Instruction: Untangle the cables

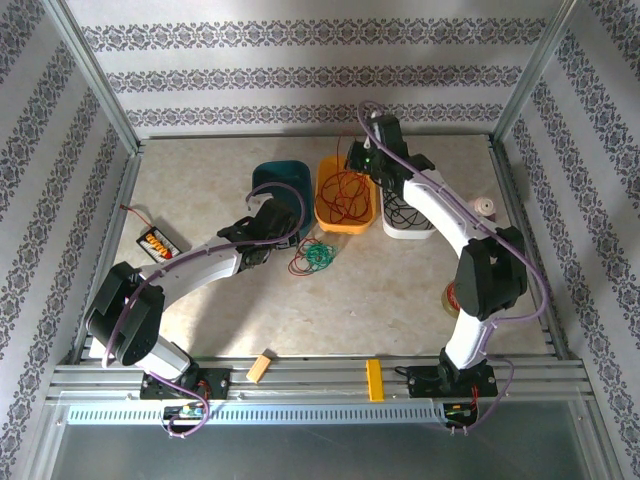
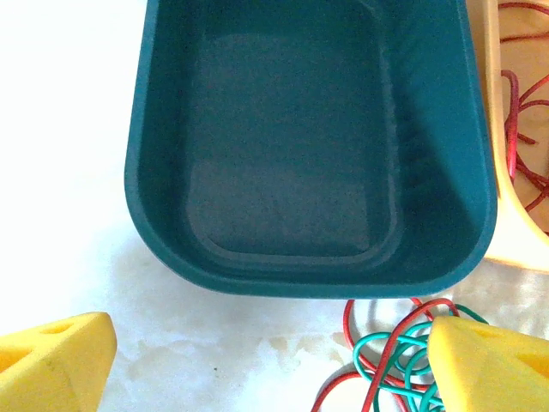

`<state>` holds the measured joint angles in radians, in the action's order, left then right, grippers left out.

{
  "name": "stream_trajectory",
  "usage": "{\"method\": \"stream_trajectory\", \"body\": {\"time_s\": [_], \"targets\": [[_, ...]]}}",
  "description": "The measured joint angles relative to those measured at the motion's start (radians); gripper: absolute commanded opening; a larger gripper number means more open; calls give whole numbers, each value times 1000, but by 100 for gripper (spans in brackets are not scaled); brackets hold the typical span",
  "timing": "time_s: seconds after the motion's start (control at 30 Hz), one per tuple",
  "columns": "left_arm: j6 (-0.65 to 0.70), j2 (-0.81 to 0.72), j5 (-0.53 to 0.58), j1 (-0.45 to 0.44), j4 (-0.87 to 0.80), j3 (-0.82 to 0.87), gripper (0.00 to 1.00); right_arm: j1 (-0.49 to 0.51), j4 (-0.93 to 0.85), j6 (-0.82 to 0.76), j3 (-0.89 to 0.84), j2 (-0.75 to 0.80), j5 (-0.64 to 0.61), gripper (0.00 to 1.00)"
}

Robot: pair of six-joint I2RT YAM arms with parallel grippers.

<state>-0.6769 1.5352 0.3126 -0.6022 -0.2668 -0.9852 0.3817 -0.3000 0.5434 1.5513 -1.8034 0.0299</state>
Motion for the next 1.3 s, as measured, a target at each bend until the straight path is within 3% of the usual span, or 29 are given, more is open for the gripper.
{"method": "stream_trajectory", "body": {"time_s": [0.3, 0.97, 1.2, 1.3], "targets": [[0, 0, 0, 0, 0, 1, 94, 1, -83, -46, 11, -145, -67, 0], [0, 0, 0, 0, -9, 1, 94, 49, -301, -143, 312, -476, -180, 0], [0, 0, 0, 0, -11, 1, 94, 55, -330, -156, 315, -468, -180, 36], [1, 0, 0, 0, -12, 1, 95, 54, -333, -166, 274, -412, -182, 45]]}}
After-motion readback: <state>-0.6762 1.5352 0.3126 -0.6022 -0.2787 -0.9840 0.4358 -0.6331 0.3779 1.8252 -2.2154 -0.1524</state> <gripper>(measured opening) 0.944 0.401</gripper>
